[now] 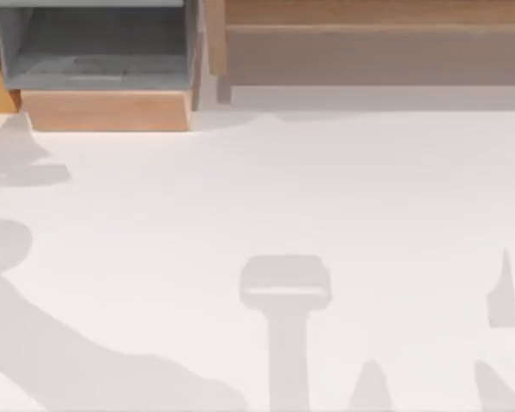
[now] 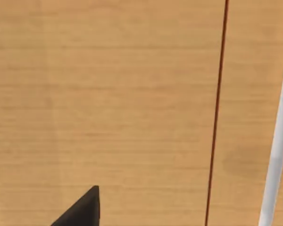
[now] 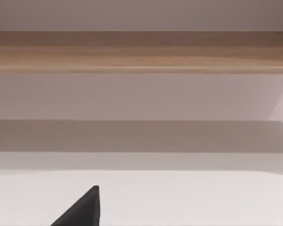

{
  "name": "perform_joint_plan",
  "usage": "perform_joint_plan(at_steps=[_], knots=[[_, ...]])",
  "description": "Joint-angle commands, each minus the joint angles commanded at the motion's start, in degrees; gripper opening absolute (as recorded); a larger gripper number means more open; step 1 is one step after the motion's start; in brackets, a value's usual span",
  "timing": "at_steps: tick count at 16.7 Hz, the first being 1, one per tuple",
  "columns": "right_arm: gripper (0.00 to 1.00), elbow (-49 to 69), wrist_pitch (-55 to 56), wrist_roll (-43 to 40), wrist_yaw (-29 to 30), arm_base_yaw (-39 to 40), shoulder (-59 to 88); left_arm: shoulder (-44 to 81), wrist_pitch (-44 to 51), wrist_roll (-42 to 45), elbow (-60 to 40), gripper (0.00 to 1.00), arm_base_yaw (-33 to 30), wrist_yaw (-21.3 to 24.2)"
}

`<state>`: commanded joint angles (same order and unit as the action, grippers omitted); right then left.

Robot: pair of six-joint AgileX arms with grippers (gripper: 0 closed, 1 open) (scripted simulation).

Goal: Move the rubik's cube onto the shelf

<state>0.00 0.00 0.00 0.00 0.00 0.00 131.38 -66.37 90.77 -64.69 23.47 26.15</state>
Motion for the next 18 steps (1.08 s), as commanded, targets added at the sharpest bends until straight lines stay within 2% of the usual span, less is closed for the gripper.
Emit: perform_joint_plan(at_steps=[8,18], knots=[[1.00,0.00,0.00,0.00,0.00,0.00,0.00,2.37,2.51,-0.03,-4.90,1.00,-0.93,-0.92],[1.00,0.00,0.00,0.00,0.00,0.00,0.00,2.37,2.51,-0.03,-4.90,0.25,-0.93,-0.92]])
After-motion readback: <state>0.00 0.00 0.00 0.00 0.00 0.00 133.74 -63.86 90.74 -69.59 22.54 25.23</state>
